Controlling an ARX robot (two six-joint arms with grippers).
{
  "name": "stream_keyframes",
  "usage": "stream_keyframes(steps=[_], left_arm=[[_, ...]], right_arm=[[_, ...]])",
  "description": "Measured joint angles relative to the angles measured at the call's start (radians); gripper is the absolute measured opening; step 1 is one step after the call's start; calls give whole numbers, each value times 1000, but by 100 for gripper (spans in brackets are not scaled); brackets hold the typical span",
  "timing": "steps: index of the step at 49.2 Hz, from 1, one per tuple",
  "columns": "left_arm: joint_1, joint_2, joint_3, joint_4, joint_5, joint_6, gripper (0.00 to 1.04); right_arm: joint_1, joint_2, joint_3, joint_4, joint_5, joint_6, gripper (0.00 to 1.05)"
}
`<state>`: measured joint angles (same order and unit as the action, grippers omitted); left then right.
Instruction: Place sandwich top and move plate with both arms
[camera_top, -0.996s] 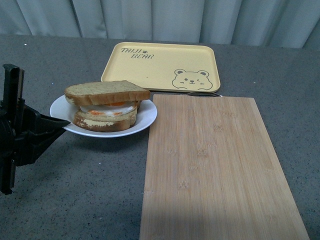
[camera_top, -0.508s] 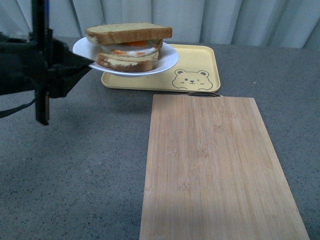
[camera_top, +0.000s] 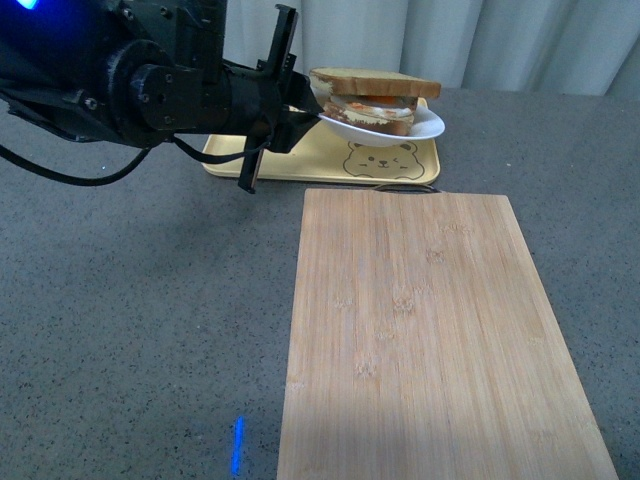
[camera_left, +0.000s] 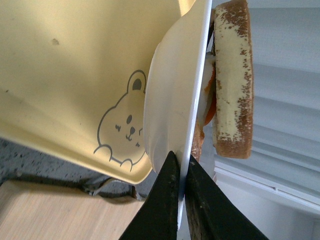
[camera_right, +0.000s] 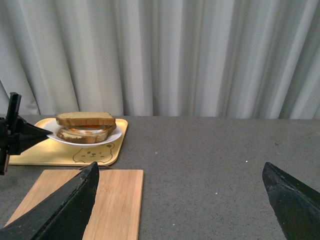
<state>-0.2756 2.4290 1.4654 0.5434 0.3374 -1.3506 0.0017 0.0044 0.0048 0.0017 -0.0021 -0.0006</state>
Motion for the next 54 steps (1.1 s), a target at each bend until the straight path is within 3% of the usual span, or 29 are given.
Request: stream_keyframes(steps=[17,32,43,47,49,51,54], left_arm=[[1,72,120,-93,-2,12,5],[21,-23,-26,-51,-19,60,58],[40,-170,-177,-19,-103,151,94],[37,-171,-250,208,-315,354,85],[39,-186,-350,411,-455,575,75],[47,-219,-458,560,-525,790,67],[73,-311,-609,694,-526,1049,52]], right_arm=[[0,0,0,0,0,0,95],[0,0,0,0,0,0,95],[0,0,0,0,0,0,95],[0,0,0,0,0,0,95],[0,0,0,0,0,0,95],[0,0,0,0,0,0,95],[0,0,0,0,0,0,95]])
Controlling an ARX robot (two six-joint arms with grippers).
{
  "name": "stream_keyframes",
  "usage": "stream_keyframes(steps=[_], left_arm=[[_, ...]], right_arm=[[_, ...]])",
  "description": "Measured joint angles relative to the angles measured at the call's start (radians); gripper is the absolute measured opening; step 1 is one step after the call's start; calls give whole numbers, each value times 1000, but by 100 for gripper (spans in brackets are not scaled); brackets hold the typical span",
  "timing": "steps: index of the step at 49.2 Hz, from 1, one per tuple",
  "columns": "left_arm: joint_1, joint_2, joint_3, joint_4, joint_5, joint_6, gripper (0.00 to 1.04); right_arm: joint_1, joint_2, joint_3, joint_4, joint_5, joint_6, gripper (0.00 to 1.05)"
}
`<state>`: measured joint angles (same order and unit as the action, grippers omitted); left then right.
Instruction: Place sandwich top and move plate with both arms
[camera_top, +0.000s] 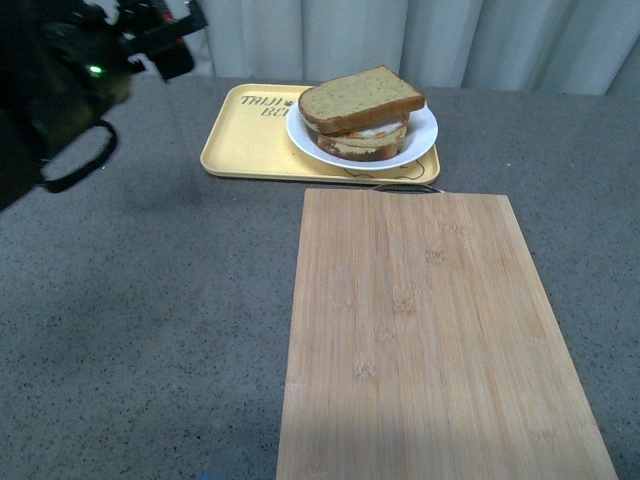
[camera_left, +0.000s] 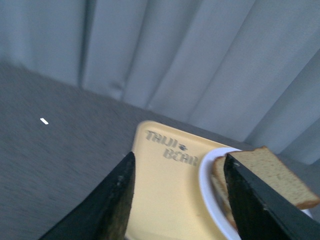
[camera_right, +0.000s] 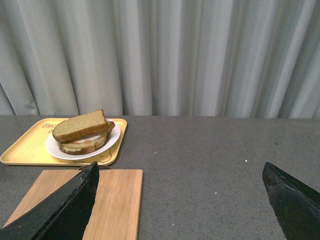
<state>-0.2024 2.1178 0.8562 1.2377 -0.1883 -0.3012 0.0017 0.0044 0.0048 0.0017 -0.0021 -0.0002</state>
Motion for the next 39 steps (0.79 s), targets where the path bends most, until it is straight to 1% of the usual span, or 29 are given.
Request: stream_keyframes(steps=[2,4,5,10,11,15,28,39], left_arm=[[14,-71,-77,37,7,109,43],[26,-127,-134,54,16,167,36],[28,-139,-148,58,18,182,34],[52,-227,-265,76,40,243,18],[54,-235,-278,77,40,247,16],[70,-288,-354,79,53,263,4],[101,-481,-540,74,94,283,4],[130,-645,-655,19,116,287,4]], right_arm=[[0,0,0,0,0,0,95],[0,0,0,0,0,0,95],[0,0,0,0,0,0,95],[0,0,0,0,0,0,95],[0,0,0,0,0,0,95],[0,0,0,0,0,0,95],[0,0,0,0,0,0,95],[0,0,0,0,0,0,95]])
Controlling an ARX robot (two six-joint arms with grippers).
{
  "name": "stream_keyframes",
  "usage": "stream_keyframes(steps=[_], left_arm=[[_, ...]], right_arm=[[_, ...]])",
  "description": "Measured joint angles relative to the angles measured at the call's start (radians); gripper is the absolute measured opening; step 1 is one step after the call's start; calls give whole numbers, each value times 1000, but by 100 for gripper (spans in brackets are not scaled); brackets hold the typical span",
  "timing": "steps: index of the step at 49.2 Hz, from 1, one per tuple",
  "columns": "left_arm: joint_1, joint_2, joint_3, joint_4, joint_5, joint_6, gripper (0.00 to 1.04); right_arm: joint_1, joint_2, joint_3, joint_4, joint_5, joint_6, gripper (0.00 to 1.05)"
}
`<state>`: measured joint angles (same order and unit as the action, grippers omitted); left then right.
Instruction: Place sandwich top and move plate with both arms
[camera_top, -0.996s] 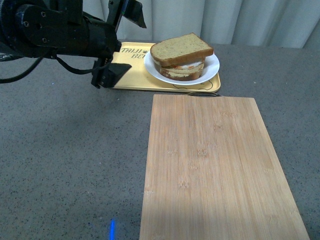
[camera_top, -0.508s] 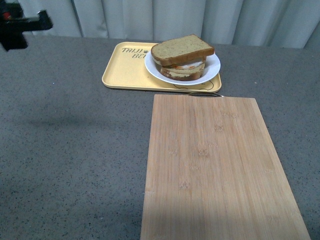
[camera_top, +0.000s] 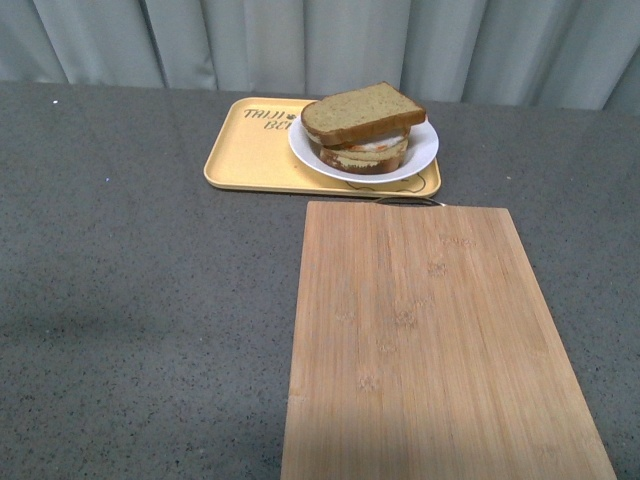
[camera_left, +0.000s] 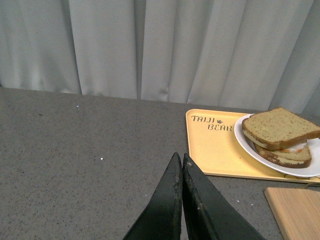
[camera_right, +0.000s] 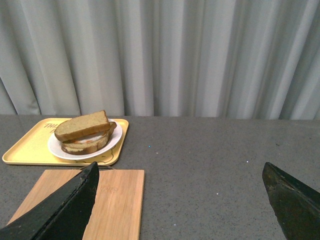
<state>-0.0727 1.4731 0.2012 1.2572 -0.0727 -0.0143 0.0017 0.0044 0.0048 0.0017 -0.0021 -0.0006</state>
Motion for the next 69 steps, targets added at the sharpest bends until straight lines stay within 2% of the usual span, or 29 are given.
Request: stream_keyframes(steps=[4,8,15,41,54,69], left_arm=[[6,-52,-29,-24,6,1,4],[45,-149,-50,-118,66,5,4],[70,-297,-82,-211,68,6,4],[71,-674,-179,-494,70,6,4],[71,-886,-183,-681,71,6,4],[71,-1033,-183,-818,71,6,4]], right_arm=[[0,0,0,0,0,0,95],[0,0,0,0,0,0,95],[0,0,0,0,0,0,95],[0,0,0,0,0,0,95],[0,0,0,0,0,0,95],[0,0,0,0,0,0,95]])
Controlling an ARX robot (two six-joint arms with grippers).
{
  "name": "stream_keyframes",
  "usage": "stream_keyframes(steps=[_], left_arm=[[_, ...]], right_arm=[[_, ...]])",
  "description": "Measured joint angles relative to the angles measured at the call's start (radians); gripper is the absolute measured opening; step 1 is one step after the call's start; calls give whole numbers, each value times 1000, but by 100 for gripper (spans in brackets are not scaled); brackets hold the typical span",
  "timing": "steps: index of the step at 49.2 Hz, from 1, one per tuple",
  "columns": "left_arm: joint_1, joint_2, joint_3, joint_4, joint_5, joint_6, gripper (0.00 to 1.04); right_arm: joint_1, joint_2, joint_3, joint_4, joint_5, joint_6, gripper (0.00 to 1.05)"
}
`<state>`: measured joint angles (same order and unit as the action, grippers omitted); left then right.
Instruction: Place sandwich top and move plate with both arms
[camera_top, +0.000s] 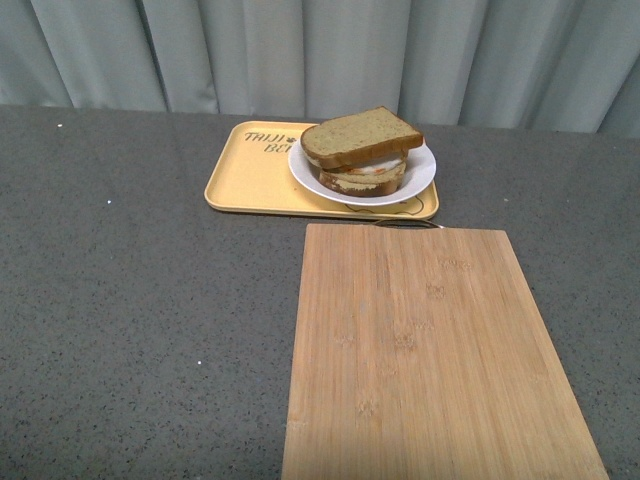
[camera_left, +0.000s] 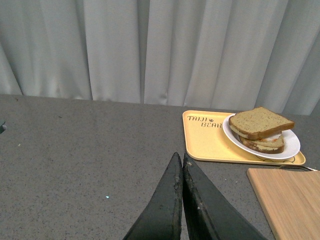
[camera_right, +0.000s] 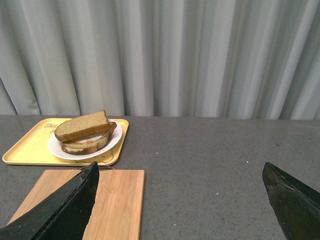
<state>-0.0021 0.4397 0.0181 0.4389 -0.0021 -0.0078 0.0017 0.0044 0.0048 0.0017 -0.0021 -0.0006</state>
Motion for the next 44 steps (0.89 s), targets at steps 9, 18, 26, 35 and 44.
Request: stream_keyframes(steps=[9,18,26,35,44], left_arm=[[0,-74,0,-71,0,0,4],[0,-136,0,-132,0,0,4],[0,-203,0,-198,0,0,4],[0,-258,0,-253,0,0,4],[0,-424,0,-431,2,0,4]], right_arm=[[0,0,0,0,0,0,95],[0,0,0,0,0,0,95],[0,0,0,0,0,0,95],[0,0,0,0,0,0,95],[0,0,0,0,0,0,95]])
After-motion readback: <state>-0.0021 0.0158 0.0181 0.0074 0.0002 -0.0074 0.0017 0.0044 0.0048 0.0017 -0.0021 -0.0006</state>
